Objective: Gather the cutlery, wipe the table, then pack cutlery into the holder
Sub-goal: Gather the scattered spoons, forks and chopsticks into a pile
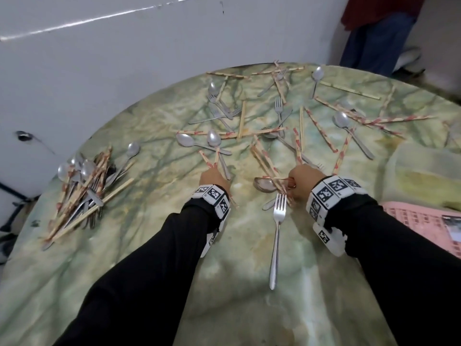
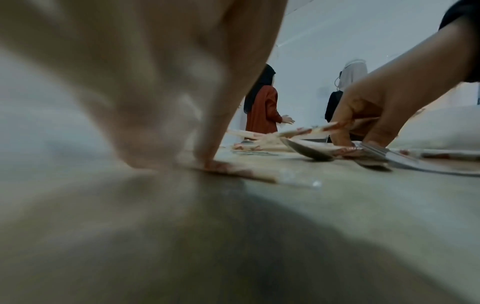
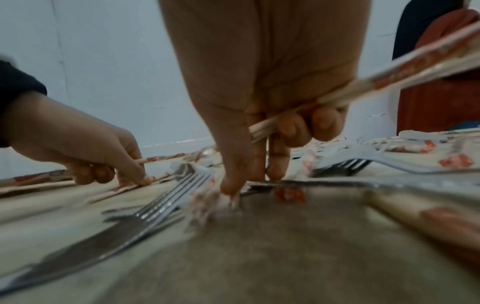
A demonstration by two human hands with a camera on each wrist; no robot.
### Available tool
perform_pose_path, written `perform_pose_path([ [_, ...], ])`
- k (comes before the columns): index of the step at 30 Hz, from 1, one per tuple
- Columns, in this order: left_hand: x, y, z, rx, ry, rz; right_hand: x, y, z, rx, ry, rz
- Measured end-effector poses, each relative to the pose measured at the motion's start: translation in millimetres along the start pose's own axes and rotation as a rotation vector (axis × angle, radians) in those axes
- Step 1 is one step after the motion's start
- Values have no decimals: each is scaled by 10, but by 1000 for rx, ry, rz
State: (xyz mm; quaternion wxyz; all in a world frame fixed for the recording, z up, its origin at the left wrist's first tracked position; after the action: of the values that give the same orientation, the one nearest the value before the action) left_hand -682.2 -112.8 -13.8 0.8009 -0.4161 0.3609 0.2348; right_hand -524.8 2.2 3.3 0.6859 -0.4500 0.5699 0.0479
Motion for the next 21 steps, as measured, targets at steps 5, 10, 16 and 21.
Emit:
perform_pose_path([
  [5, -65, -23, -13, 0, 81, -12, 52, 18, -12, -65, 11, -114],
  [10, -99, -68, -129, -49, 40, -118, -36, -107, 18, -63, -47, -101],
  [16, -128, -197, -144, -11, -285, -146, -249, -275, 46, -35, -22, -64],
  [21, -202, -324, 53, 70, -640, -44, -490, -437, 178, 90, 97, 37],
])
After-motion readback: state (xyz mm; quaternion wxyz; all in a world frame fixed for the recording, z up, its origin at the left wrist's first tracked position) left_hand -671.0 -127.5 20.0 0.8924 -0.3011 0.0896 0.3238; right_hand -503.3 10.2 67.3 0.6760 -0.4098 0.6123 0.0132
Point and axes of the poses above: each hand's wrist, its own y-axis towards the middle knuckle, its own x-axis out of the palm, z = x × y, the point moved 2 cm from there along y, towards the middle knuckle, and after that the axes turned 13 degrees about -z, right-handed, at the moved point
